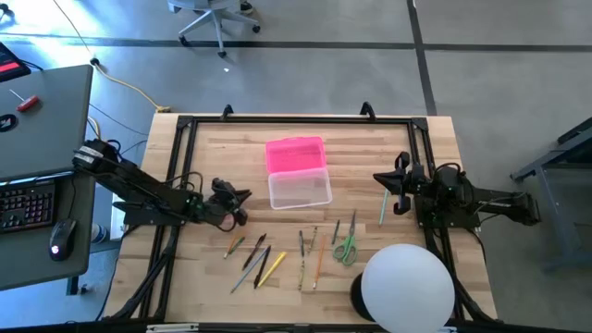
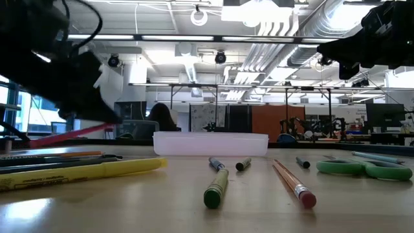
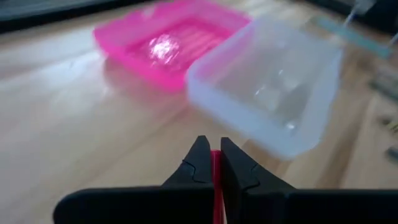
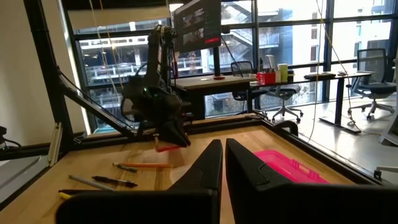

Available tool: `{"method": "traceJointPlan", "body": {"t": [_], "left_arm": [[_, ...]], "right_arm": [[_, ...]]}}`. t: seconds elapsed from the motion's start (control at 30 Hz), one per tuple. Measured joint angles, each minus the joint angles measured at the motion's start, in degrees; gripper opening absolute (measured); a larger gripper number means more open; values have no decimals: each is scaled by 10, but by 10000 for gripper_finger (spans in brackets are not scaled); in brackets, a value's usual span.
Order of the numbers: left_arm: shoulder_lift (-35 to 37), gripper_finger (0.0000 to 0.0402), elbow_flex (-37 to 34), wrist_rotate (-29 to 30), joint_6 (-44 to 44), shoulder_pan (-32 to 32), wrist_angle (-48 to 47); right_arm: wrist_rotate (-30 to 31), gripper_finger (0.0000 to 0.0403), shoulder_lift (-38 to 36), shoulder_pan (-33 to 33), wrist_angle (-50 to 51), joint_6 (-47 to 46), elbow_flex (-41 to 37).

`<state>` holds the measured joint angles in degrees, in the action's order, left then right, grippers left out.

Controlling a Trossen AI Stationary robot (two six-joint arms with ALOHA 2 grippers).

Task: Pick & place school supplies into a supply box
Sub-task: Put the pink pen into the pink supply box, then put the light blue pencil into the pink supply box

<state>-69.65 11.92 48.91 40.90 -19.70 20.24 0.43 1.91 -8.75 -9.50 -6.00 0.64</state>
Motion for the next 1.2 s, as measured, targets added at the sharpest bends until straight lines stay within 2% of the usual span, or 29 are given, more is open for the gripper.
{"method": "traceJointPlan", "body": {"t": [0.1, 0.23, 0.47, 0.57, 0.7, 0.8, 1.03, 1.2], "left_arm": [[-3, 33, 53, -15, -63, 23, 31], [-53, 29, 152, -94, -178, 94, 35], [-243, 26, 351, -292, -300, 222, 27], [-327, 16, 437, -335, -329, 248, -18], [-405, 15, 544, -368, -332, 262, -132], [-428, 25, 612, -359, -332, 263, -220], [-408, 13, 737, -345, -362, 260, -389], [-354, 22, 795, -343, -361, 260, -496]], "right_arm": [[0, 0, 0, 0, -4, 0, 0], [1, 0, 0, 0, -14, 0, 0], [4, 0, 0, 0, -19, -1, 0], [4, 0, 0, 0, -20, -14, 0], [4, 0, 0, 0, -20, -15, 0], [3, 0, 0, 0, -20, -15, 0], [-4, 0, 0, 0, -21, -12, 0], [-31, 0, 0, 1, -26, -37, 0]]}}
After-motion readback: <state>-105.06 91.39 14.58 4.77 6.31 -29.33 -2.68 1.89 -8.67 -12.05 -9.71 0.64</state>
